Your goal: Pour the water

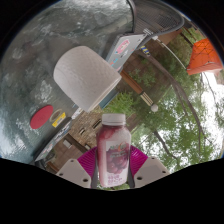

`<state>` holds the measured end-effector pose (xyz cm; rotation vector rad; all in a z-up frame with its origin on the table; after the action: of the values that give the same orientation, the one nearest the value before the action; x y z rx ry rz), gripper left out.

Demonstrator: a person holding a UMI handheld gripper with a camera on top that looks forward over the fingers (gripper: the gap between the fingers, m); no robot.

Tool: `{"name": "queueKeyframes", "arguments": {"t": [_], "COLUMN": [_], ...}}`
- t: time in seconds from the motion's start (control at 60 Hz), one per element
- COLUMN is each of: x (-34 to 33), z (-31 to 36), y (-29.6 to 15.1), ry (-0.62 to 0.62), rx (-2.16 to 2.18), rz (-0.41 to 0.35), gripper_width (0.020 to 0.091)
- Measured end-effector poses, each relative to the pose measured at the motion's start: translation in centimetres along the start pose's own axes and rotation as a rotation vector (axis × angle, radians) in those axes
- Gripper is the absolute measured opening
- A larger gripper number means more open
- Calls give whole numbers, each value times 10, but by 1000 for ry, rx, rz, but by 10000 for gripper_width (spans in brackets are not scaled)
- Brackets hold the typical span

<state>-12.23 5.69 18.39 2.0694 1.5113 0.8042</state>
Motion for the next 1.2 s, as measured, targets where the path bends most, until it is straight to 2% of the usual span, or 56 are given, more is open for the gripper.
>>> {"name": "queueKeyframes", "arguments": {"t": [0.233, 0.433, 0.517, 0.6, 0.717, 0.8, 0.867, 0.933, 0.983, 1.05, 1.2], "x": [-2, -2, 8, 10, 14, 12, 19, 17, 26, 28, 36], "z": [6, 2, -10, -29, -35, -14, 22, 54, 73, 103, 118], "y": [-4, -3, 2, 23, 50, 66, 51, 30, 20, 20, -5], "ry": [21, 33, 39, 34, -52, -133, -312, -478, -555, -544, -616], "rx": [-188, -144, -25, 308, 972, 1464, 1838, 2149, 2249, 2272, 2248], "rz": [-38, -64, -76, -32, -5, 51, 56, 27, 47, 108, 97], "gripper_width": [435, 433, 433, 436, 436, 436, 436, 436, 437, 438, 436]}}
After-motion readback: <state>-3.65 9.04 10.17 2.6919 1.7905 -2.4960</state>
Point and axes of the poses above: the point between the fingertips, and its own axes, seen from behind it with the camera up: z to the left, y down, x forward, the way the camera looks, the point moved 10 cm from there along -x, backward, against the way the camera looks, and after that the axes turned 6 degrees about z, right-handed, at the moved point
